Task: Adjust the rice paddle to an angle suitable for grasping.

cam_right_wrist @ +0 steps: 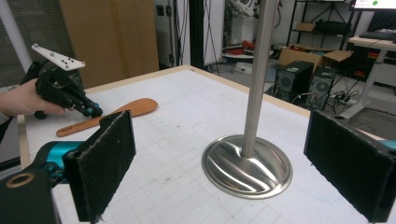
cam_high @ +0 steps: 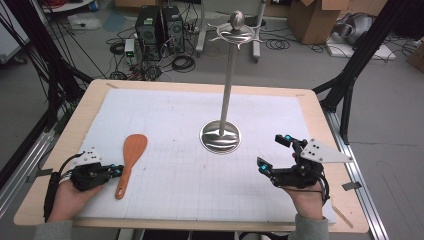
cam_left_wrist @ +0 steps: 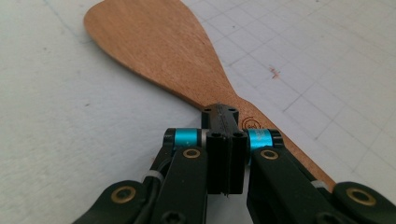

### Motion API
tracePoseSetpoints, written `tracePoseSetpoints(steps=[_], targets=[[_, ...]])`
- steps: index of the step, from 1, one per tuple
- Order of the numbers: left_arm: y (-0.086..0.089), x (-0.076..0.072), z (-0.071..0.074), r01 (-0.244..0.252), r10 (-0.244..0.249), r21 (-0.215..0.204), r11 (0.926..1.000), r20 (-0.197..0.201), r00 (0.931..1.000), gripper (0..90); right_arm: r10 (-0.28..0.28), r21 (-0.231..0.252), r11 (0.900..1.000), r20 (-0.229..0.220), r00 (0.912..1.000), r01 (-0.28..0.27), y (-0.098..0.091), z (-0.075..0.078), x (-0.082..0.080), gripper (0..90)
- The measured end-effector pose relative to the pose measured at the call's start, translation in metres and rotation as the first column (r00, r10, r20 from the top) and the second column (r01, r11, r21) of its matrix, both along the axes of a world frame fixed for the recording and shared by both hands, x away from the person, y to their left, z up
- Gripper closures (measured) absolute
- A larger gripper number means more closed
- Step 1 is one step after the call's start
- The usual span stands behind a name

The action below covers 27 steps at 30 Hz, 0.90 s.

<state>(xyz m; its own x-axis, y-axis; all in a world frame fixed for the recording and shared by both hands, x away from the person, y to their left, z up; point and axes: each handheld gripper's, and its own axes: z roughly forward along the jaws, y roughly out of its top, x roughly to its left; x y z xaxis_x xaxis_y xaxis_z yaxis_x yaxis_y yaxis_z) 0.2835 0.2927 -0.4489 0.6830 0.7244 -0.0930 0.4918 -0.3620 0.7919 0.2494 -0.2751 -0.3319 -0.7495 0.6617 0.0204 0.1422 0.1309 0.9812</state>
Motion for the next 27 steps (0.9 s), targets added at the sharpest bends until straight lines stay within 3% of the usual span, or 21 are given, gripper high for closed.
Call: tracePoseSetpoints(steps=[18,23,25,26,27], targets=[[-0.045,0.006,0.000,0.089,-0.089,0.002,0.9960,0.001,0.9960,89.5,0.002,-0.013,0.9999,-0.014,0.9999,-0.002,0.001,-0.004,0.001,7.7],[-0.050,0.010,0.002,0.101,-0.101,0.008,0.9949,0.009,0.9949,89.5,-0.004,-0.022,0.9998,-0.012,0.9999,0.003,0.002,-0.004,0.000,7.7],[-0.049,0.015,0.007,0.084,-0.084,-0.006,0.9964,0.032,0.9960,89.5,-0.014,-0.026,0.9996,-0.003,0.9999,0.014,0.000,-0.003,-0.003,7.7],[-0.051,0.018,0.013,0.073,-0.071,-0.043,0.9964,0.055,0.9960,89.5,-0.019,-0.026,0.9995,0.005,0.9998,0.019,-0.002,-0.003,-0.004,7.7],[-0.051,0.018,0.013,0.073,-0.071,-0.043,0.9964,0.055,0.9960,89.5,-0.019,-0.026,0.9995,0.005,0.9998,0.019,-0.002,-0.003,-0.004,7.7]])
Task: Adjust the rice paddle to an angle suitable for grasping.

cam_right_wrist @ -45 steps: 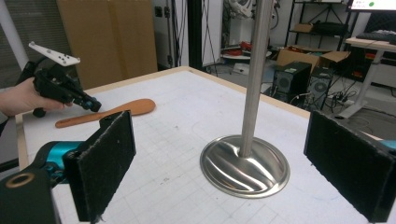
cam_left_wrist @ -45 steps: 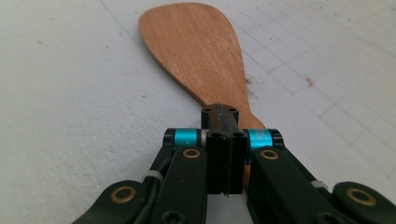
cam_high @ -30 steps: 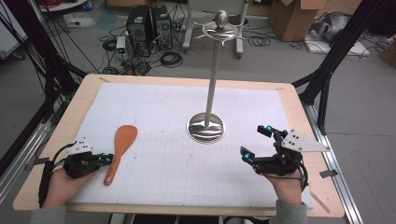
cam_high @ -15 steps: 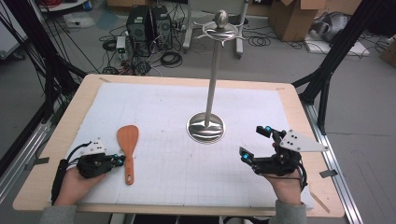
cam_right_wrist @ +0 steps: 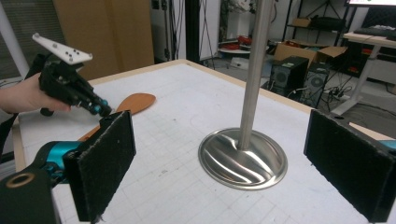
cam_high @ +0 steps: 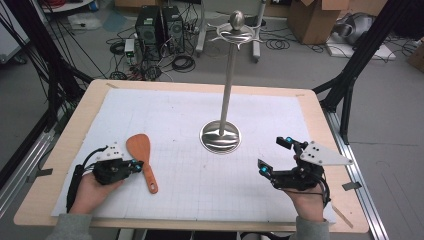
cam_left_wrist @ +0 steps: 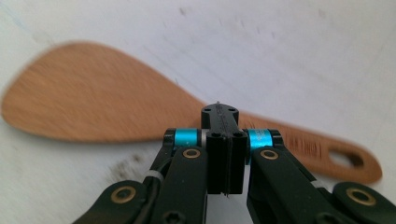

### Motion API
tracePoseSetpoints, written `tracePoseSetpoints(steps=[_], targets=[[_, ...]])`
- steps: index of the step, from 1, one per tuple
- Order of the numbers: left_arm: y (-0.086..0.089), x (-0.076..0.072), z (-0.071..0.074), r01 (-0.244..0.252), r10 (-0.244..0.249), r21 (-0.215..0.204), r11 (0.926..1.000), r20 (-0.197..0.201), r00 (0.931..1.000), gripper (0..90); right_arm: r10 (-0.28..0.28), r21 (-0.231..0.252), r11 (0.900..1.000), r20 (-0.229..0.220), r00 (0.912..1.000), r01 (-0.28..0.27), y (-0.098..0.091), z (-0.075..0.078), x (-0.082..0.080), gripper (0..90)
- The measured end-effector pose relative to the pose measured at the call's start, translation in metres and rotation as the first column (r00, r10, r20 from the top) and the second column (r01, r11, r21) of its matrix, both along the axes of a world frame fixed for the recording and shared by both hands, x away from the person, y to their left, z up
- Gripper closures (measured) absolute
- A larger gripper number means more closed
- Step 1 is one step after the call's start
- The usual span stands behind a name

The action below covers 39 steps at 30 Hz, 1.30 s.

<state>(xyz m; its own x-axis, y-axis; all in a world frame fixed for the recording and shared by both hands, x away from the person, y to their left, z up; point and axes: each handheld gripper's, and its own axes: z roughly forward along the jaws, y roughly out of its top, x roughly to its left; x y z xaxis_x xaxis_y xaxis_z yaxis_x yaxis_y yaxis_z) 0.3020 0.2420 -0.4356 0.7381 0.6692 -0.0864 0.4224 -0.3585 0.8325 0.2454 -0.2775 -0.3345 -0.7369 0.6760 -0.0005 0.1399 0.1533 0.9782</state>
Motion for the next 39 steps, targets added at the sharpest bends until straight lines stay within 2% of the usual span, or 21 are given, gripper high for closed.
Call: tracePoseSetpoints(steps=[1,2,3,4,5,6,7,11,15,18,19,20,21,28,29,35,39], targets=[[-0.004,0.003,0.005,0.013,-0.013,-0.002,0.9999,0.024,0.9996,89.5,-0.011,0.004,0.9999,-0.015,0.9998,0.011,-0.002,-0.001,-0.001,7.7],[-0.004,0.003,0.005,0.013,-0.013,-0.002,0.9999,0.024,0.9996,89.5,-0.011,0.004,0.9999,-0.015,0.9998,0.011,-0.002,-0.001,-0.001,7.7],[-0.010,0.010,0.007,0.021,-0.022,0.038,0.9991,0.023,0.9995,89.5,-0.016,0.003,0.9999,-0.021,0.9996,0.017,-0.005,-0.002,-0.001,7.7],[-0.010,0.010,0.007,0.021,-0.022,0.038,0.9991,0.023,0.9995,89.5,-0.016,0.003,0.9999,-0.021,0.9996,0.017,-0.005,-0.002,-0.001,7.7],[-0.016,0.017,0.010,0.024,-0.025,0.051,0.9984,0.016,0.9996,89.5,-0.023,-0.002,0.9997,-0.025,0.9994,0.023,-0.007,-0.004,-0.001,7.7],[-0.016,0.017,0.010,0.024,-0.025,0.051,0.9984,0.016,0.9996,89.5,-0.023,-0.002,0.9997,-0.025,0.9994,0.023,-0.007,-0.004,-0.001,7.7],[-0.021,0.024,0.012,0.032,-0.032,0.074,0.9968,0.001,0.9995,89.5,-0.026,-0.003,0.9997,-0.032,0.9992,0.026,-0.007,-0.004,-0.001,7.7],[-0.028,0.034,0.013,0.044,-0.043,0.104,0.9936,-0.008,0.9990,89.5,-0.023,0.002,0.9997,-0.025,0.9994,0.023,-0.007,-0.003,-0.002,7.7],[-0.032,0.048,0.010,0.019,-0.016,0.133,0.9910,-0.025,0.9995,89.5,-0.016,0.005,0.9999,-0.021,0.9997,0.016,-0.006,-0.003,-0.002,7.7],[-0.032,0.053,0.009,0.007,-0.004,0.126,0.9920,-0.026,0.9997,89.5,-0.014,0.007,0.9999,-0.020,0.9997,0.014,-0.006,-0.003,-0.002,7.7],[-0.032,0.057,0.006,-0.007,0.010,0.109,0.9941,-0.022,0.9997,89.5,-0.012,0.009,0.9999,-0.020,0.9997,0.013,-0.007,-0.003,-0.002,7.7],[-0.032,0.057,0.006,-0.007,0.010,0.109,0.9941,-0.022,0.9997,89.5,-0.013,0.011,0.9998,-0.025,0.9996,0.013,-0.007,-0.003,-0.002,7.7],[-0.032,0.062,0.001,-0.029,0.034,0.129,0.9912,-0.033,0.9989,89.5,-0.015,0.013,0.9998,-0.028,0.9995,0.015,-0.007,-0.003,-0.002,7.7],[-0.033,0.068,-0.005,-0.048,0.052,0.145,0.9883,-0.019,0.9985,89.5,-0.012,0.016,0.9998,-0.025,0.9996,0.013,-0.007,-0.003,-0.002,7.7],[-0.034,0.068,-0.006,-0.050,0.051,0.175,0.9833,0.002,0.9987,89.6,-0.014,0.012,0.9998,-0.027,0.9996,0.014,-0.007,-0.004,-0.002,7.7],[-0.035,0.066,-0.006,-0.057,0.054,0.211,0.9757,0.018,0.9984,89.6,-0.003,0.004,1.0000,-0.032,0.9995,0.003,-0.003,-0.005,-0.001,7.7],[-0.032,0.064,-0.004,-0.067,0.066,0.236,0.9695,0.011,0.9978,89.6,0.001,0.002,1.0000,-0.031,0.9995,-0.001,-0.002,-0.005,-0.001,7.7]])
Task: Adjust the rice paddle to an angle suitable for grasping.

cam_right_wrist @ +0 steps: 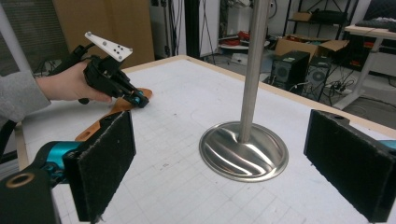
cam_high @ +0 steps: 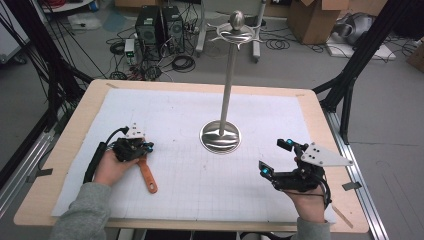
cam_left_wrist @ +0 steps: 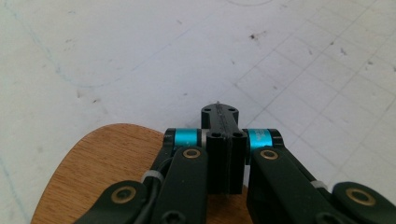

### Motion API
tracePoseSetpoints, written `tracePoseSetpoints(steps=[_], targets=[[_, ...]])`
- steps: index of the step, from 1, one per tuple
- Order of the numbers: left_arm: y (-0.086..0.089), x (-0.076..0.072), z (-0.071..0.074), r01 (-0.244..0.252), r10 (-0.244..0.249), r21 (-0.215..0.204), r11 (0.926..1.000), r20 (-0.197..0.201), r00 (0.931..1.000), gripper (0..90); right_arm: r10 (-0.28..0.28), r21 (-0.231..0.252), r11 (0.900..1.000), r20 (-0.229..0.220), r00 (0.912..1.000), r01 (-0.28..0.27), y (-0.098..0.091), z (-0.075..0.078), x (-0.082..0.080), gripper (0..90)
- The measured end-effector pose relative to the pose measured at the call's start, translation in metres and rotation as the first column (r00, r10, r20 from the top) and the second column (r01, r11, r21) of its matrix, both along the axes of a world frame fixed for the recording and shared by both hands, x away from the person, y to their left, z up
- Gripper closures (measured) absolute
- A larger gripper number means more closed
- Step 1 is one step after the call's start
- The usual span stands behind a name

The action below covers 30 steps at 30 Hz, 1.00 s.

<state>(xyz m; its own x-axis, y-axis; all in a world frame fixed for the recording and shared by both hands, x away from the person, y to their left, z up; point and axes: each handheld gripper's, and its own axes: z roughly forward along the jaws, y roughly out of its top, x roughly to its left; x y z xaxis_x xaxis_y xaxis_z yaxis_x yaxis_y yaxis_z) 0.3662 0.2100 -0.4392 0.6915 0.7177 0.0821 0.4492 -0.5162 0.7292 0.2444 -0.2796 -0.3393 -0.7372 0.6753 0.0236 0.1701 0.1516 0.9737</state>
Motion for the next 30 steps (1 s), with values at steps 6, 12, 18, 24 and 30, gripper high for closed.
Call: tracePoseSetpoints(steps=[6,12,18,24,30], targets=[[0.009,-0.005,0.002,-0.015,0.016,0.027,0.9995,-0.002,0.9999,89.6,0.004,-0.003,1.0000,0.001,1.0000,-0.004,0.001,0.000,0.001,7.7],[0.027,-0.012,0.001,-0.038,0.037,0.027,0.9989,0.004,0.9993,89.6,0.003,-0.008,1.0000,-0.005,1.0000,-0.003,0.003,-0.001,0.001,7.7],[0.040,-0.025,0.000,-0.059,0.058,0.046,0.9972,0.034,0.9978,89.6,0.011,-0.020,0.9997,-0.010,0.9999,-0.012,0.008,-0.002,0.002,7.7],[0.052,-0.038,-0.001,-0.060,0.059,0.025,0.9979,0.041,0.9974,89.6,0.023,-0.031,0.9992,-0.010,0.9997,-0.023,0.013,-0.003,0.004,7.7],[0.058,-0.051,-0.001,-0.065,0.065,0.022,0.9976,0.037,0.9972,89.6,0.034,-0.038,0.9987,-0.015,0.9993,-0.035,0.018,-0.002,0.004,7.7]])
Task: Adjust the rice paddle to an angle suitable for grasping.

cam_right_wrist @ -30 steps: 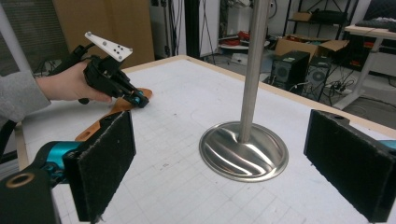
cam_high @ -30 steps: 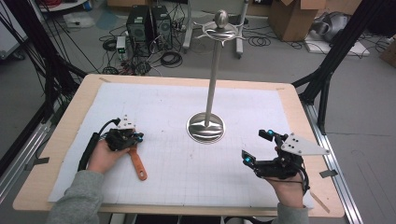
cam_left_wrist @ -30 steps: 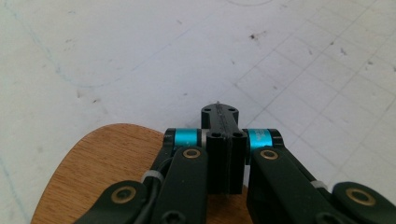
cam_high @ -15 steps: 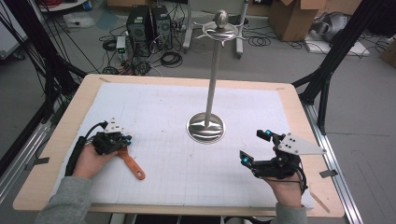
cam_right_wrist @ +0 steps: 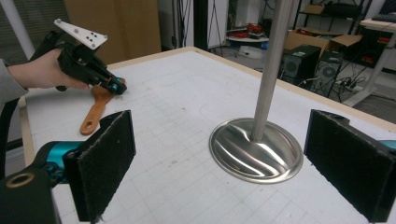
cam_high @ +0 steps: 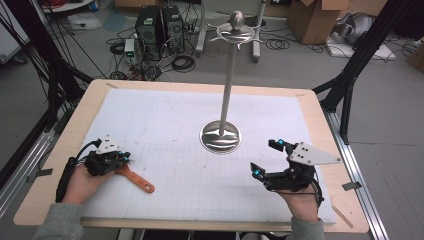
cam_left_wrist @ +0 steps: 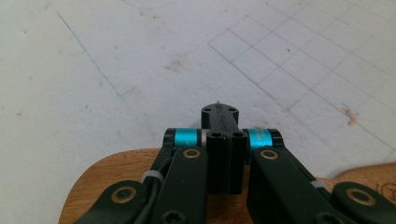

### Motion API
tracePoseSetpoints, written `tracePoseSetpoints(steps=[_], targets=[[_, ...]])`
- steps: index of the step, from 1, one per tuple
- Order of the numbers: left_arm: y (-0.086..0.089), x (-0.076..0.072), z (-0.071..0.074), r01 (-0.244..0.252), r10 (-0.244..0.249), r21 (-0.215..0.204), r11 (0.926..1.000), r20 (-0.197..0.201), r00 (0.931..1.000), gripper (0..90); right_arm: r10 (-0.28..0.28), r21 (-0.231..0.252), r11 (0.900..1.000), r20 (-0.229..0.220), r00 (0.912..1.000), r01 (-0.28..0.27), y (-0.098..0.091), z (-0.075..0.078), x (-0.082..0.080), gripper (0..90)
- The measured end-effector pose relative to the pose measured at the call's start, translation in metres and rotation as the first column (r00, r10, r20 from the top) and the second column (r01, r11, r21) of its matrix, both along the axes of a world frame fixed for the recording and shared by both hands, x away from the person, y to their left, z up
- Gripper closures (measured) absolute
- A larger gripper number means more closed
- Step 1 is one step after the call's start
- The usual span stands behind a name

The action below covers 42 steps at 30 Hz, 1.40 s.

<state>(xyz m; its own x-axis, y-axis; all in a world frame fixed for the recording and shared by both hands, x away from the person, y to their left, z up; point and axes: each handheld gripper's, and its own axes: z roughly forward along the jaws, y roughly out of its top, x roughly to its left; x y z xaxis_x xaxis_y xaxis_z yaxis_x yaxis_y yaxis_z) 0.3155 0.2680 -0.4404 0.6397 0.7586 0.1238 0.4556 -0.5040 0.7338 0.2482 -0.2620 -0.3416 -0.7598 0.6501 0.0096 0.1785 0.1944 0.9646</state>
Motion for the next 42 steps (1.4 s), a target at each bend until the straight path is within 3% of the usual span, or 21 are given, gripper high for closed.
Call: tracePoseSetpoints(steps=[9,19,20,23,24,29,33,39,42], targets=[[0.003,-0.019,0.000,0.002,-0.002,0.007,1.0000,-0.001,1.0000,89.5,0.002,0.000,1.0000,0.006,1.0000,-0.002,0.001,0.001,0.000,7.7],[0.010,-0.036,0.000,-0.018,0.019,-0.024,0.9995,0.024,0.9995,89.5,0.005,0.003,1.0000,0.006,1.0000,-0.005,0.003,0.002,0.001,7.7],[0.011,-0.040,0.003,0.002,0.001,-0.076,0.9971,0.046,0.9989,89.5,0.008,0.001,1.0000,0.005,1.0000,-0.008,0.004,0.002,0.001,7.7],[0.010,-0.045,0.009,0.032,-0.025,-0.114,0.9930,0.058,0.9980,89.5,0.009,0.000,1.0000,0.011,0.9999,-0.009,0.004,0.002,0.001,7.7],[0.007,-0.053,0.013,0.067,-0.058,-0.145,0.9871,0.068,0.9960,89.5,0.013,0.001,0.9999,0.015,0.9998,-0.013,0.004,0.003,0.002,7.7],[-0.002,-0.067,0.015,0.122,-0.114,-0.120,0.9852,0.075,0.9907,89.5,0.014,0.009,0.9999,0.017,0.9998,-0.014,0.004,0.004,0.002,7.7],[-0.008,-0.081,0.013,0.172,-0.166,-0.113,0.9786,0.062,0.9842,89.5,0.017,0.016,0.9997,0.025,0.9996,-0.017,0.004,0.006,0.001,7.7],[-0.012,-0.087,0.011,0.208,-0.204,-0.115,0.9714,0.043,0.9780,89.5,0.018,0.022,0.9996,0.031,0.9994,-0.018,0.004,0.007,0.002,7.7],[-0.012,-0.088,0.008,0.236,-0.235,-0.108,0.9657,0.026,0.9717,89.5,0.020,0.018,0.9996,0.027,0.9994,-0.021,0.004,0.007,0.003,7.7]])
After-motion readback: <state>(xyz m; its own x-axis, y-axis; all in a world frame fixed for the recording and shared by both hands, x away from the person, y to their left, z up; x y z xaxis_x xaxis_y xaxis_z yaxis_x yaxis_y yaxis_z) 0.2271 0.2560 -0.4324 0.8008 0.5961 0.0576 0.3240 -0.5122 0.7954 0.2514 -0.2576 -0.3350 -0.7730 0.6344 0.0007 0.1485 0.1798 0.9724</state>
